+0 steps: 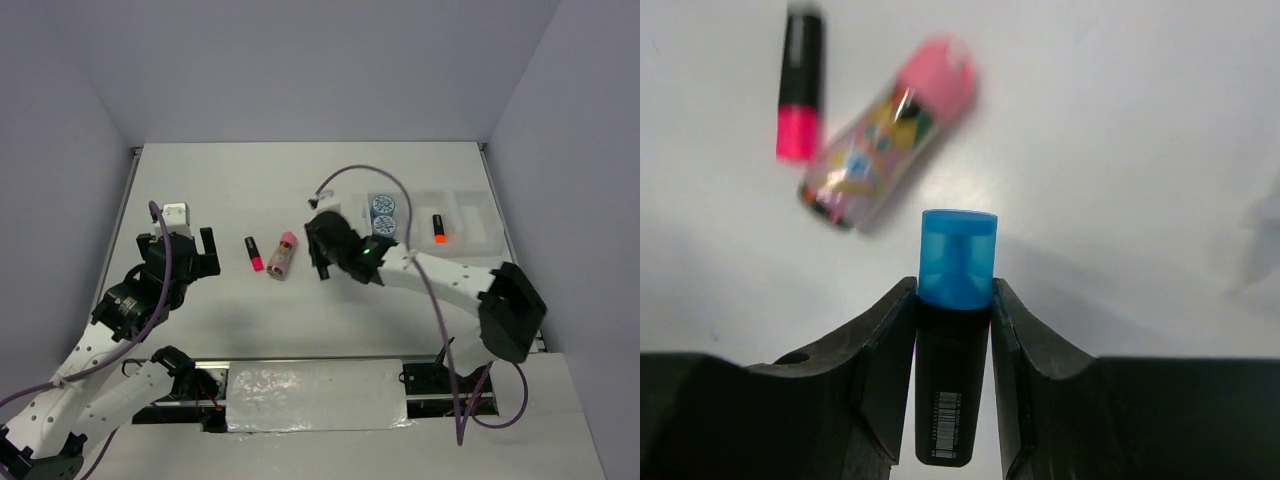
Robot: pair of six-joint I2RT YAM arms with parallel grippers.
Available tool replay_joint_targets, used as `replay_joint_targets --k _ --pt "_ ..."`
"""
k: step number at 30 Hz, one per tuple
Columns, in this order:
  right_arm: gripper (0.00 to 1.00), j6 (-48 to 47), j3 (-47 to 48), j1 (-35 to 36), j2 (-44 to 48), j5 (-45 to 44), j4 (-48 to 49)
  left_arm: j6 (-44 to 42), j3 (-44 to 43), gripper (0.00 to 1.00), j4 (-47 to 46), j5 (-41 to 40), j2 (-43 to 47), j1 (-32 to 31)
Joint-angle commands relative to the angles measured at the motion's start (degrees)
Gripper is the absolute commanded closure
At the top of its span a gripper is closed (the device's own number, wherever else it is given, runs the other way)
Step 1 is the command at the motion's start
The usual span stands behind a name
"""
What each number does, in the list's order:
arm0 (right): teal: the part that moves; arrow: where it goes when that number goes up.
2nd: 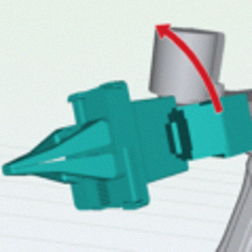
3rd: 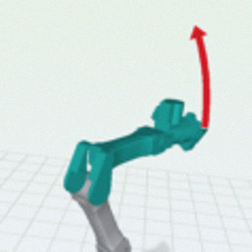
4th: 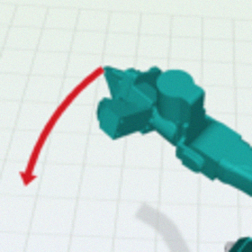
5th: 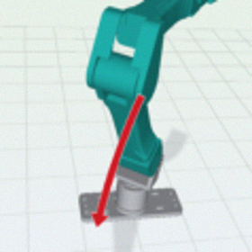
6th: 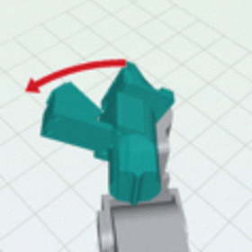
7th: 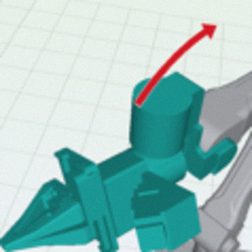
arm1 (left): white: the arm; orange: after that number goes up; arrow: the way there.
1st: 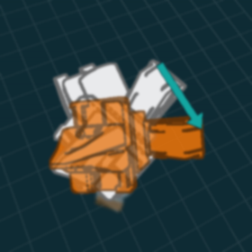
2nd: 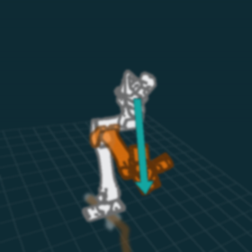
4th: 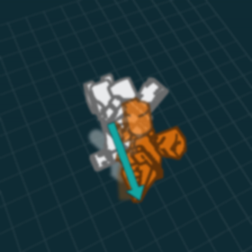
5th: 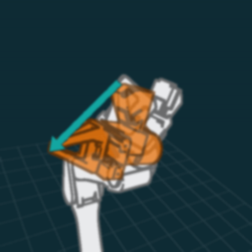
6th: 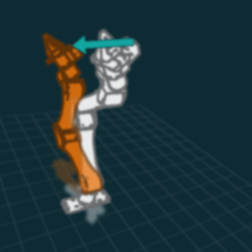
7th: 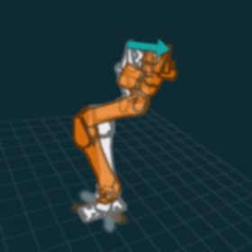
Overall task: Sort the stationery into containers
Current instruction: Pick up the stationery from the center of the board, then place the stationery in the storage box, then pick up the stationery from the center of the board.
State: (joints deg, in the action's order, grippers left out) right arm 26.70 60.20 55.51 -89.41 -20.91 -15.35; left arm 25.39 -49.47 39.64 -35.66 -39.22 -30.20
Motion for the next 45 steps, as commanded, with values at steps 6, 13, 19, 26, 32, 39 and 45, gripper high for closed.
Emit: replay_joint_targets --k 6,13,19,26,32,39,45 --pt "0.82 -28.70 2.20 -32.24 15.39 9.55 1.99 -1.30 -0.10 0.01 -1.84 0.06 -0.42 0.31" --pt "0.84 -30.92 8.35 -46.79 6.89 16.58 3.04 -0.87 -0.19 0.01 -1.49 -0.73 -1.38 0.22" --pt "0.82 -28.19 8.26 -53.83 2.49 18.00 5.96 -0.86 -0.27 0.01 -1.49 -0.82 -1.21 0.40" --pt "0.72 -24.33 7.12 -54.28 -0.94 15.55 5.33 -0.95 -0.36 0.01 -1.41 -0.81 -1.03 0.31" --pt "0.49 -20.55 8.00 -54.45 -1.30 12.56 2.70 -0.43 -0.45 0.01 -0.88 -1.78 -0.94 0.31" --pt "0.40 -19.67 10.19 -54.28 0.63 11.59 -1.24 0.19 -0.54 0.01 -0.44 -3.36 -0.59 0.49" --pt "0.38 -14.84 11.34 -38.68 8.18 10.13 -2.75 1.86 -1.24 0.01 1.05 -6.08 -0.77 2.42"
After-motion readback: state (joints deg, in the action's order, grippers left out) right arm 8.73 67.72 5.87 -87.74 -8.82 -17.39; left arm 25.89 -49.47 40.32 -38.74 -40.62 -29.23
